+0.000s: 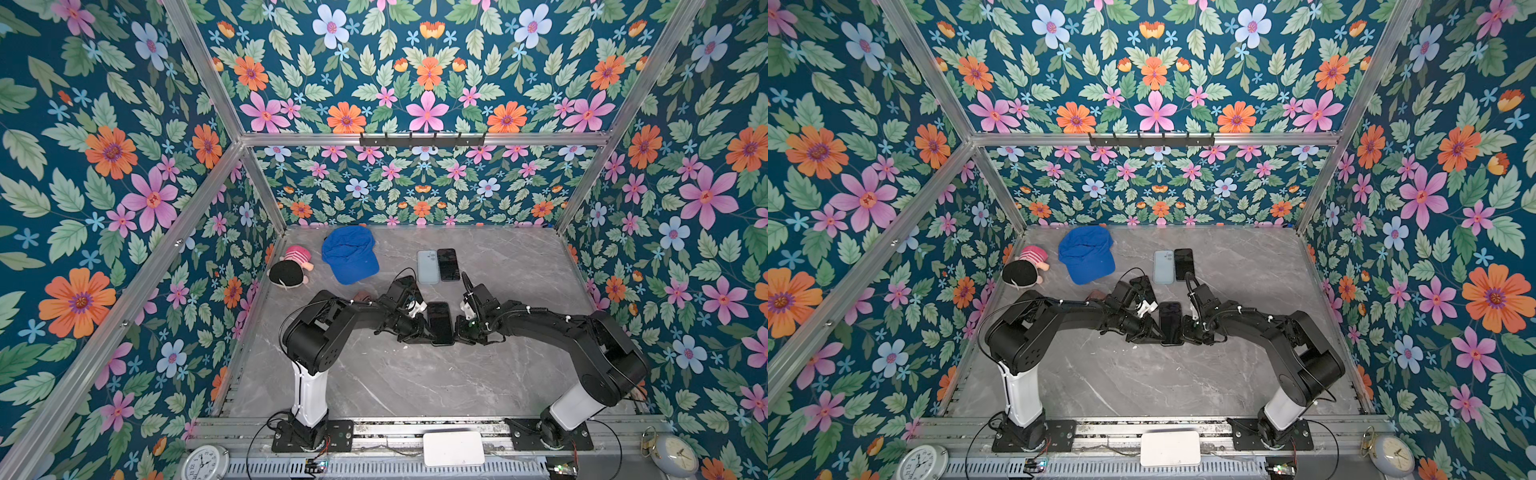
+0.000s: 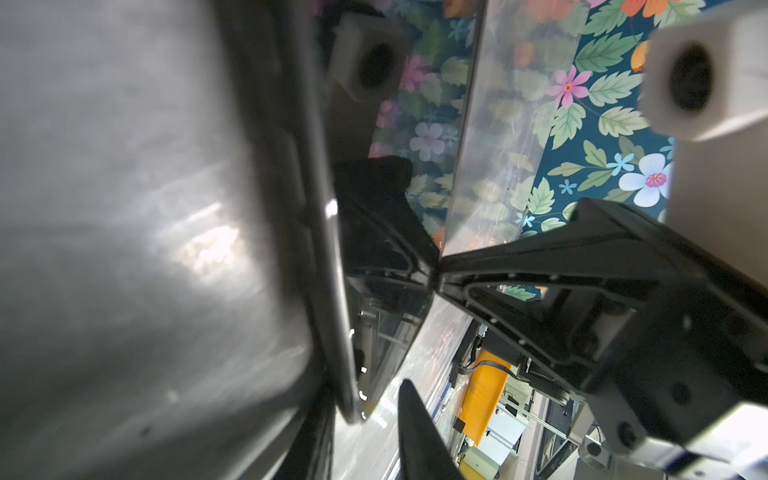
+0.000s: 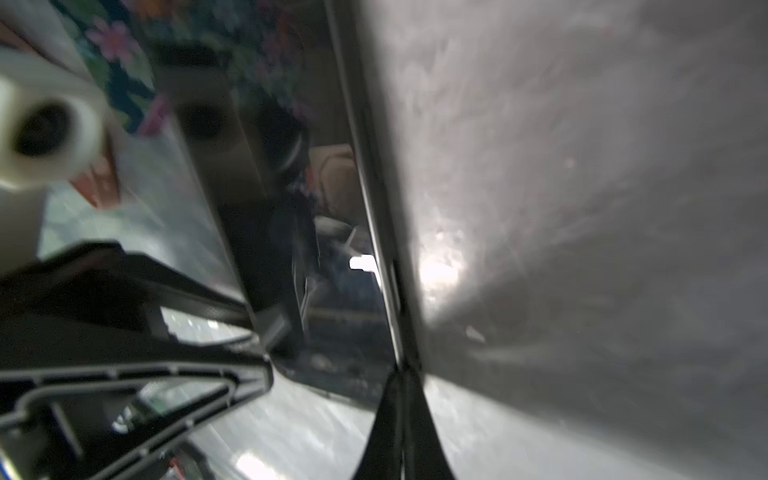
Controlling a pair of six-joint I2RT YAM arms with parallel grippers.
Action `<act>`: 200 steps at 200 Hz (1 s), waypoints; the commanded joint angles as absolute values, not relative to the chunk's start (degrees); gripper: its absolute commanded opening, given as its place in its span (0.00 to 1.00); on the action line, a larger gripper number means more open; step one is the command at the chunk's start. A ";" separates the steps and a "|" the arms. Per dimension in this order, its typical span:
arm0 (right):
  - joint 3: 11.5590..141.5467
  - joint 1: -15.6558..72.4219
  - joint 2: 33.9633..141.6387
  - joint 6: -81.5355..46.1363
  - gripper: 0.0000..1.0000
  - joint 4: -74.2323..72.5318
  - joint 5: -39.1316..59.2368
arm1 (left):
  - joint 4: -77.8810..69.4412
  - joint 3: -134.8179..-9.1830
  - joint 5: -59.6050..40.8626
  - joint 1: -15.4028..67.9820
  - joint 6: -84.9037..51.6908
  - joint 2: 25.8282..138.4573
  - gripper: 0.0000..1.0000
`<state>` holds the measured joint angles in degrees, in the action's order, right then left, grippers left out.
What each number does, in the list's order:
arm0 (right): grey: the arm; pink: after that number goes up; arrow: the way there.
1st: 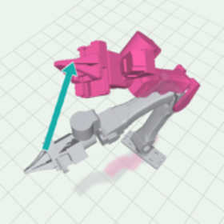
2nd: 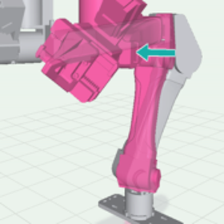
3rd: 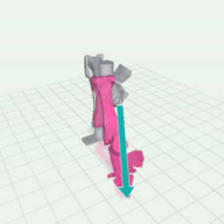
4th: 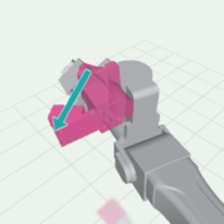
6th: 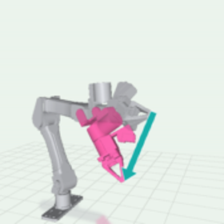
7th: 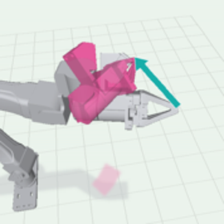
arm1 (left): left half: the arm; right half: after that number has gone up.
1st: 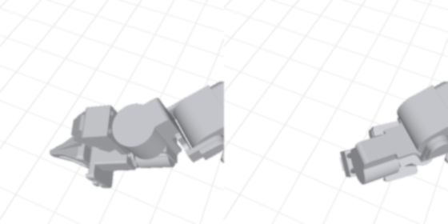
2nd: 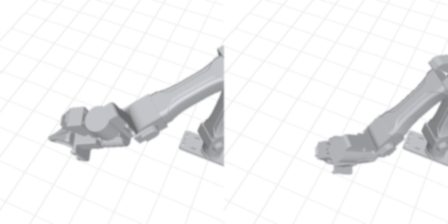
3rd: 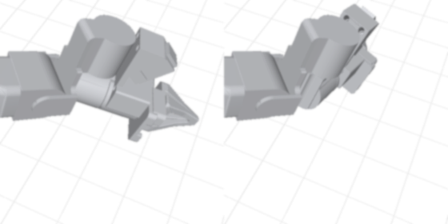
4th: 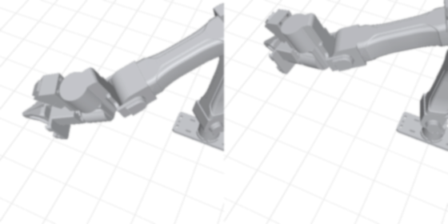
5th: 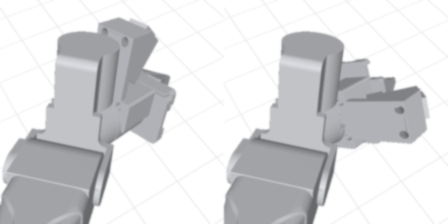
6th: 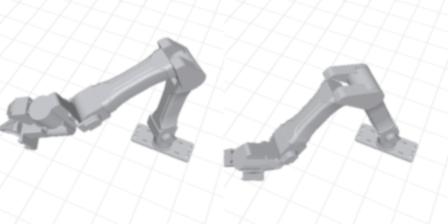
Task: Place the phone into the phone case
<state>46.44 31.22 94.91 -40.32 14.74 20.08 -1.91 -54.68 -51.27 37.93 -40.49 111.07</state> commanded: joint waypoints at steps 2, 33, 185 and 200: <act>45.09 32.51 97.14 -40.91 0.06 13.47 24.12 | -2.11 -54.40 -49.18 38.58 -40.32 111.71 0.29; 45.64 32.52 95.98 -40.46 0.06 15.40 23.45 | -1.71 -54.40 -49.15 38.51 -40.17 111.54 0.29; 48.84 30.71 86.68 -36.96 0.17 23.19 19.09 | 0.86 -53.92 -47.95 37.98 -39.16 109.38 0.16; 49.26 30.58 86.57 -36.91 0.21 23.37 18.41 | 0.31 -54.35 -48.23 39.00 -39.70 110.09 0.20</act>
<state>48.69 30.68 86.96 -37.04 22.87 19.40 -1.69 -54.15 -51.00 37.91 -39.03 109.27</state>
